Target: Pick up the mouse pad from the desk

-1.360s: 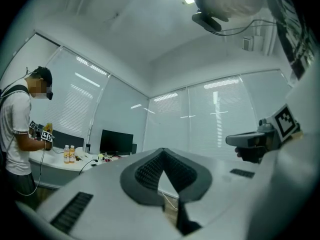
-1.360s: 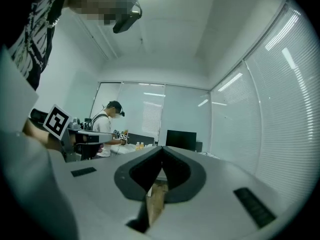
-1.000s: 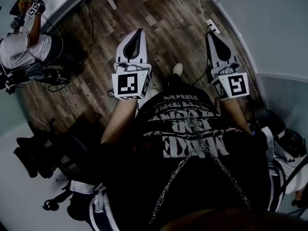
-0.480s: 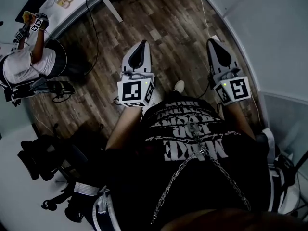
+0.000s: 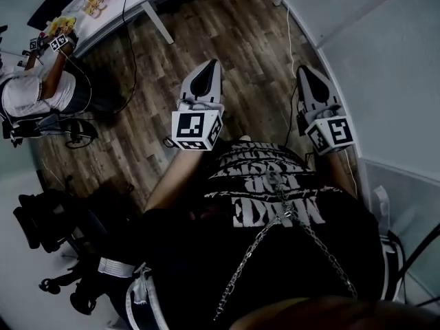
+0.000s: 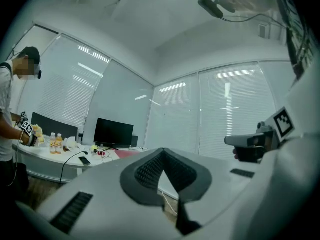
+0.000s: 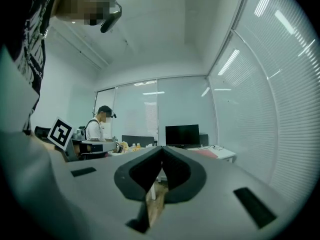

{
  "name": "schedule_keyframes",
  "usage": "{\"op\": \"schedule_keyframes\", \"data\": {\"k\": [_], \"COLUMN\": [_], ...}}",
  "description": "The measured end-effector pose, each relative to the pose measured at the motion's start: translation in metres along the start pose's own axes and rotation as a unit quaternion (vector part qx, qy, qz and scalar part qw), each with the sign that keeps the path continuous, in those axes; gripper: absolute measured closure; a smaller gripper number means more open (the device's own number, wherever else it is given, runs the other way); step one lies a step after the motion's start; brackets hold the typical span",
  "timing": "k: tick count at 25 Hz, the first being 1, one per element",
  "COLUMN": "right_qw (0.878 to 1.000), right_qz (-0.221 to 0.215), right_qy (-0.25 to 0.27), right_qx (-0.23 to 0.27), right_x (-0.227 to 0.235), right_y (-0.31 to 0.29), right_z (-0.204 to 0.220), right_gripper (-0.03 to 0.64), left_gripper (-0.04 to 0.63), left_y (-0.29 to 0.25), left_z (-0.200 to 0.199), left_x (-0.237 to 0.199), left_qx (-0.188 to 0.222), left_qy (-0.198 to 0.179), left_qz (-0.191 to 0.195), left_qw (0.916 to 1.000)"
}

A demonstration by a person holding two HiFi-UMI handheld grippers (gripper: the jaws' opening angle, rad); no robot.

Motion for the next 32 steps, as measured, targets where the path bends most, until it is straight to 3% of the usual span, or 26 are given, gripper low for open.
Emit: {"op": "schedule_keyframes", "data": {"k": [10, 18, 24, 32], "right_qw": [1.0, 0.999, 0.999, 0.999], "right_qz": [-0.009, 0.015, 0.044, 0.045], "right_qy": [-0.025, -0.023, -0.012, 0.004], "right_qx": [-0.007, -0.036, -0.025, -0.028], "right_x": [-0.009, 0.095, 0.118, 0.135], "right_y": [-0.001, -0.134, -0.19, -0.274], "right_z": [0.005, 0.007, -0.006, -0.018], "right_gripper": [0.617, 0.617, 0.617, 0.617], "left_gripper": [0.589, 0.589, 0.589, 0.589], "left_y": [0.01, -0.167, -0.231, -0.296], "left_z": [-0.003, -0.005, -0.018, -0.035], "left_x": [-0.002, -0.064, -0.097, -0.166], "left_qx": [-0.024, -0.032, -0.025, -0.026], "left_qy": [-0.006, 0.01, 0.017, 0.036], "left_qz": [-0.004, 0.018, 0.043, 0.021], "left_qw": [0.9997, 0.9993, 0.9986, 0.9988]}}
Point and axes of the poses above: the fingertips, and each gripper's own axes: y backward along the fingers, x to its right, z out of its underside, the point moved 8 cm from there along y, backward along the fingers, and after that the axes turned 11 degrees about -z, right-handed, at the moved point
